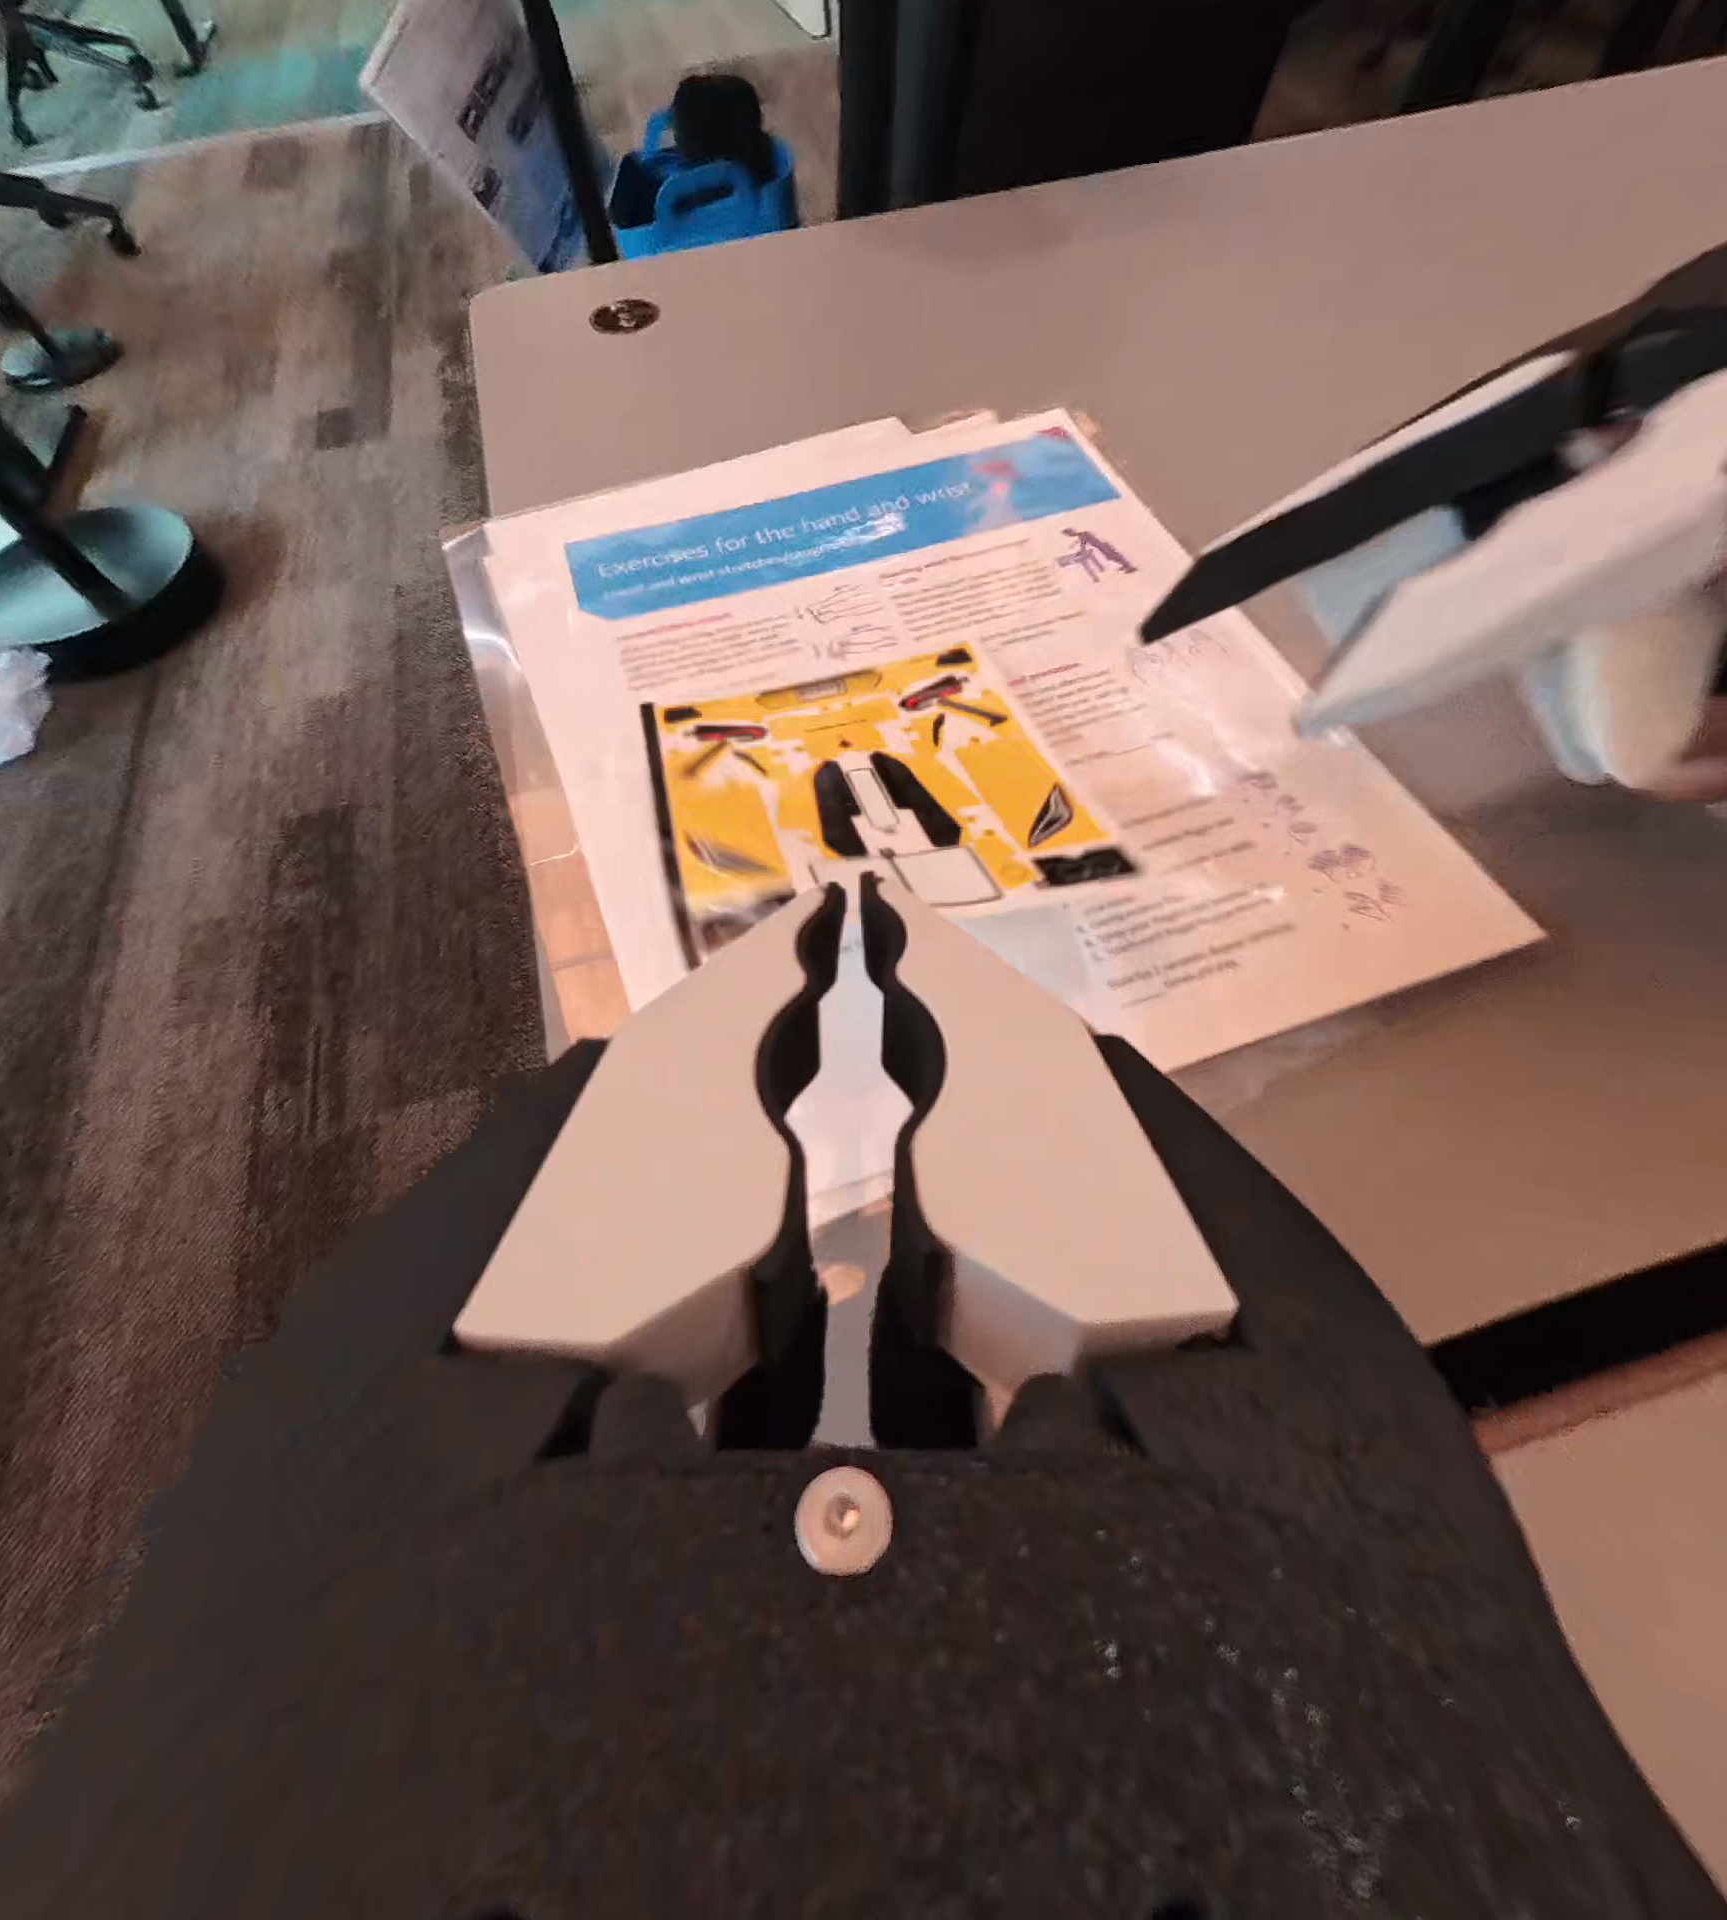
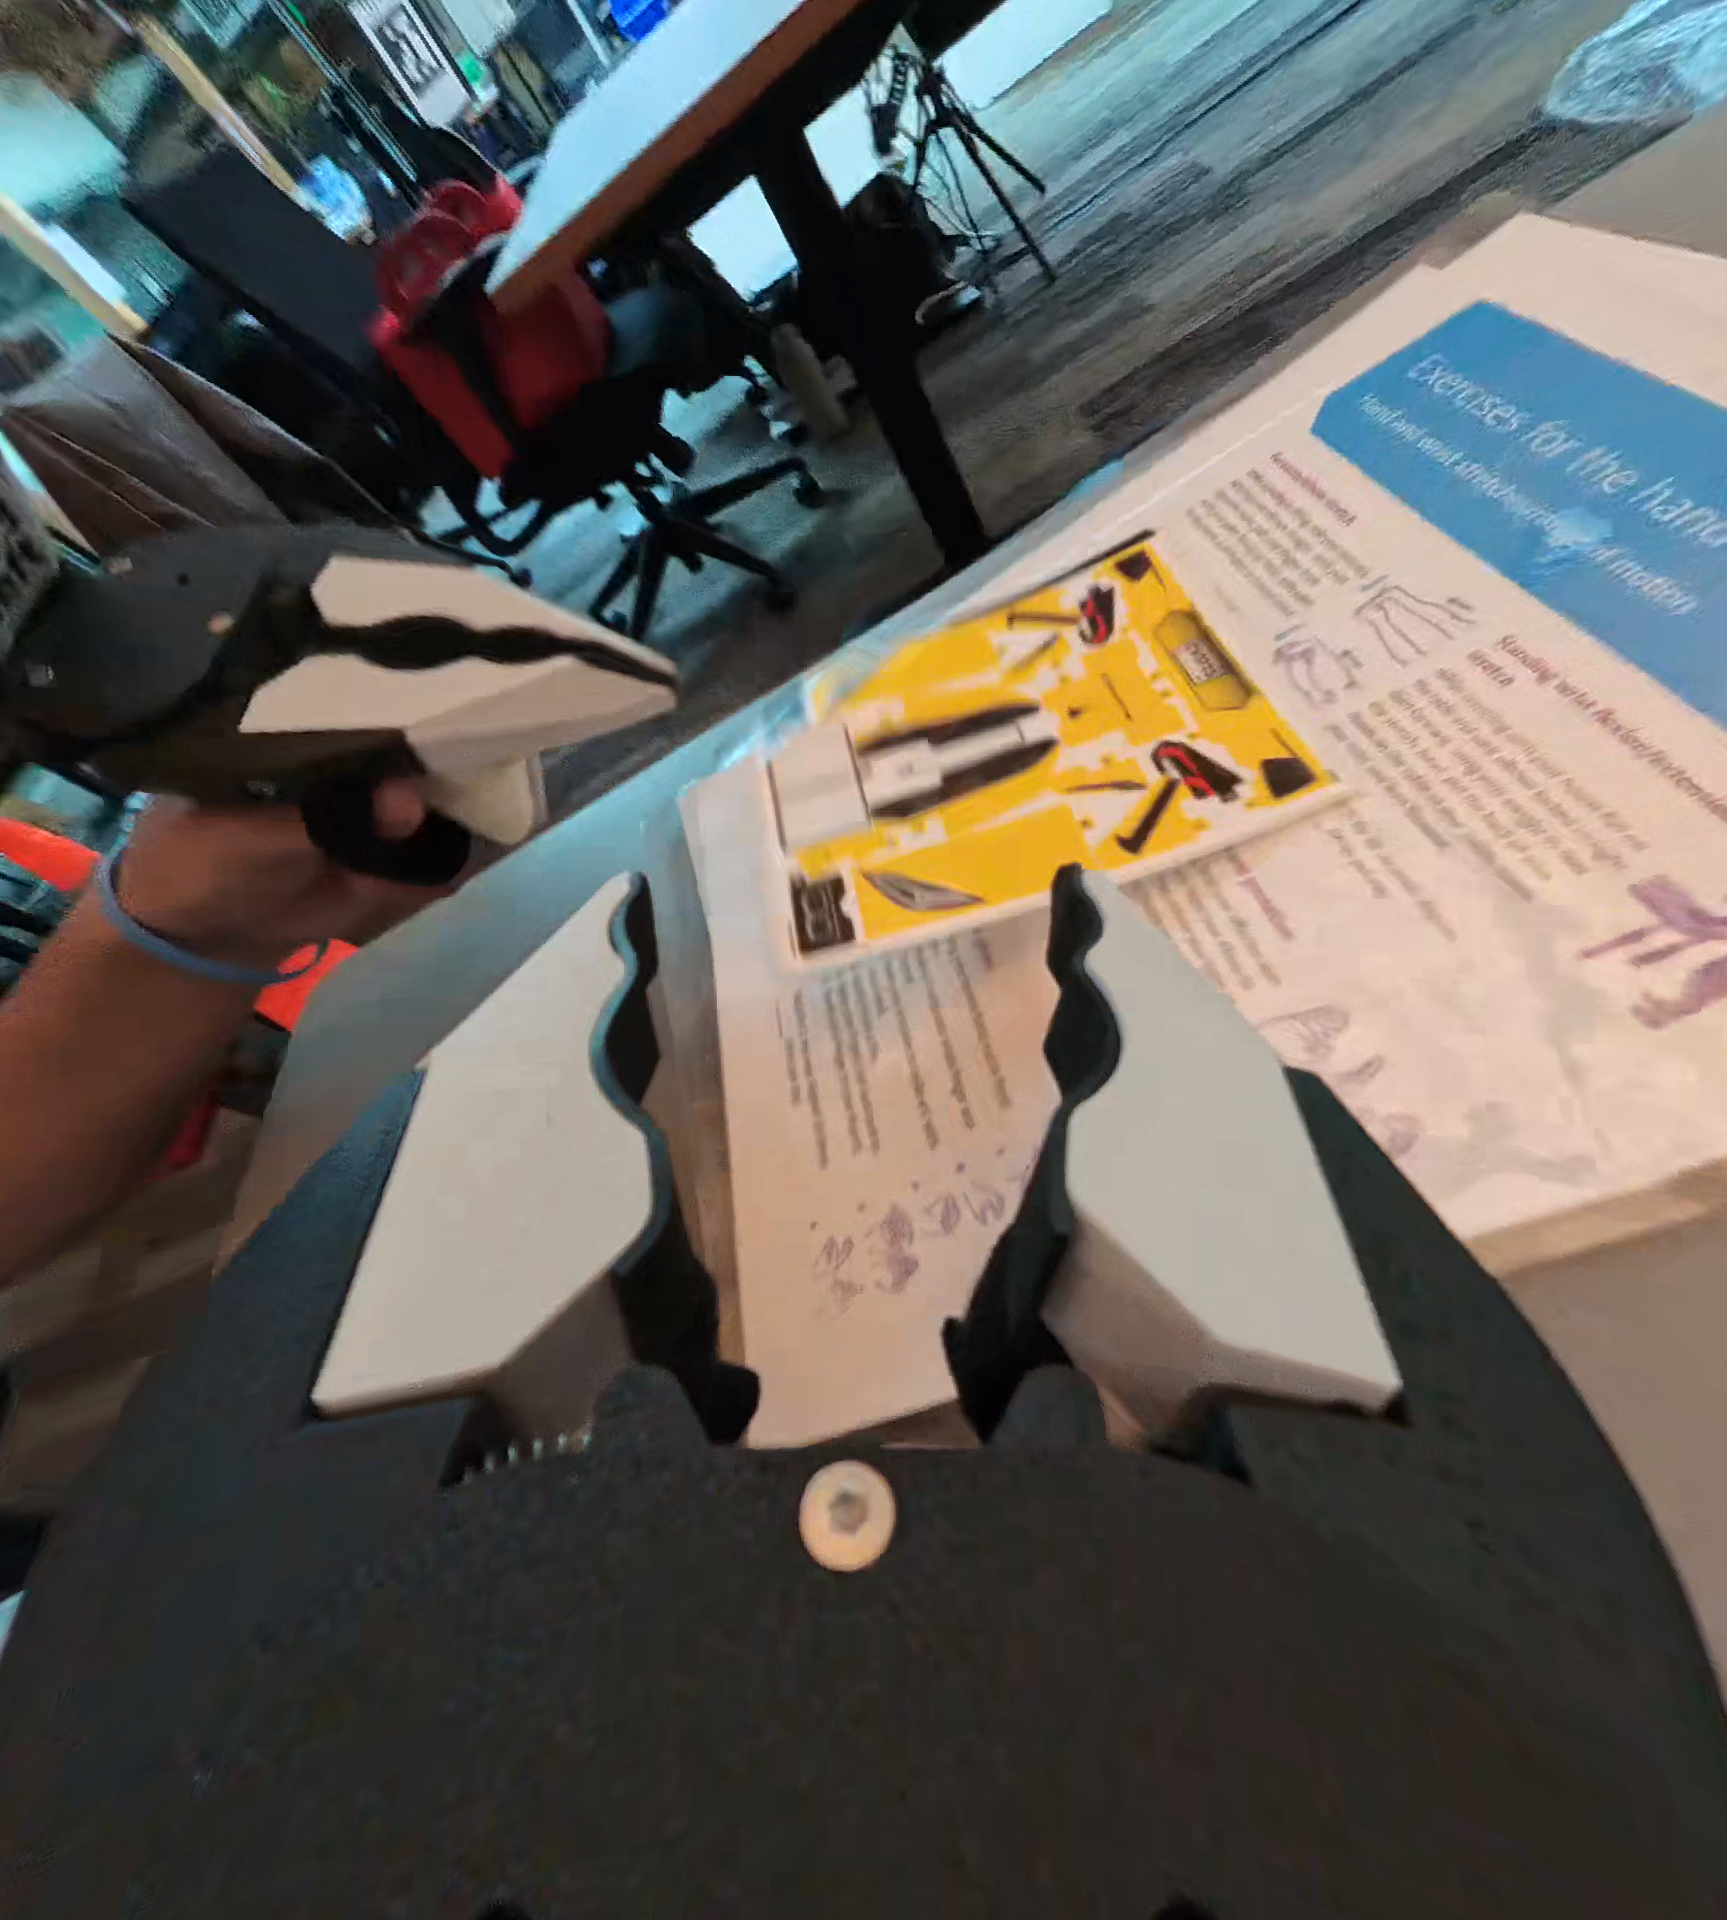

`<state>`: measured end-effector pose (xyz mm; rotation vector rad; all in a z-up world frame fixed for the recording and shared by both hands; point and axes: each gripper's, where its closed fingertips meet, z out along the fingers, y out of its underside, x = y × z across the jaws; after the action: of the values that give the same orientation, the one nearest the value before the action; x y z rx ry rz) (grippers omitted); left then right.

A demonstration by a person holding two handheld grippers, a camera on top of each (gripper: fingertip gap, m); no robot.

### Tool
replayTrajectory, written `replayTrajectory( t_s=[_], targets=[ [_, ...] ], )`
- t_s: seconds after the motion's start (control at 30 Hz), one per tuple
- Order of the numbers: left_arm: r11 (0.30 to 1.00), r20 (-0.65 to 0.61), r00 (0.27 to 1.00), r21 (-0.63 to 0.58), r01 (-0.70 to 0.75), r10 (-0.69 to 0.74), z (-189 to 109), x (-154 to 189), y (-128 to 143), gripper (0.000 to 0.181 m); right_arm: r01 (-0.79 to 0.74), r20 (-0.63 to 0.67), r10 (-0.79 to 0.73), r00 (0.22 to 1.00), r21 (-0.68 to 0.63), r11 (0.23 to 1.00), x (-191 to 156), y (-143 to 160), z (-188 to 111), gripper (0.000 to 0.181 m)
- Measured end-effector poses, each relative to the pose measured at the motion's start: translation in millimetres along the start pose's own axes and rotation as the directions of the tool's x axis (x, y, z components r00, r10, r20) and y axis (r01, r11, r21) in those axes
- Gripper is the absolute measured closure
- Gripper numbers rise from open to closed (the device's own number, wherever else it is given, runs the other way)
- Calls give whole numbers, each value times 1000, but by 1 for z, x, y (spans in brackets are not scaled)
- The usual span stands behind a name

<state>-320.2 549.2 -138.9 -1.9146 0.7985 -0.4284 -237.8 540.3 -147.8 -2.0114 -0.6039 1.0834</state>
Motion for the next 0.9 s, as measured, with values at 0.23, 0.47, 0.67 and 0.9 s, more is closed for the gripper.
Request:
replayTrajectory(
  t_s=[0.23, 0.47, 0.67, 0.9],
  targets=[
    [996, 34, 999, -77, 38, -35, -9, -36, 13, 180, 273, -88, -309, 947, -289, 918, 33, 19, 16, 106],
    [887, -134, 902, -290, 360, -410, 16, -63, 47, 127, 373, -69, -446, 892, -443, 815, 14, 40, 54, 105],
    [811, -197, 818, -379, 445, -541, 27, -73, 61, 122, 412, -42, -479, 877, -449, 793, 4, 29, 74, 112],
    [810, -310, 763, -376, 450, -568, 18, -58, 50, 129, 372, 55, -390, 919, -443, 815, -16, 35, 99, 114]
  ],
)
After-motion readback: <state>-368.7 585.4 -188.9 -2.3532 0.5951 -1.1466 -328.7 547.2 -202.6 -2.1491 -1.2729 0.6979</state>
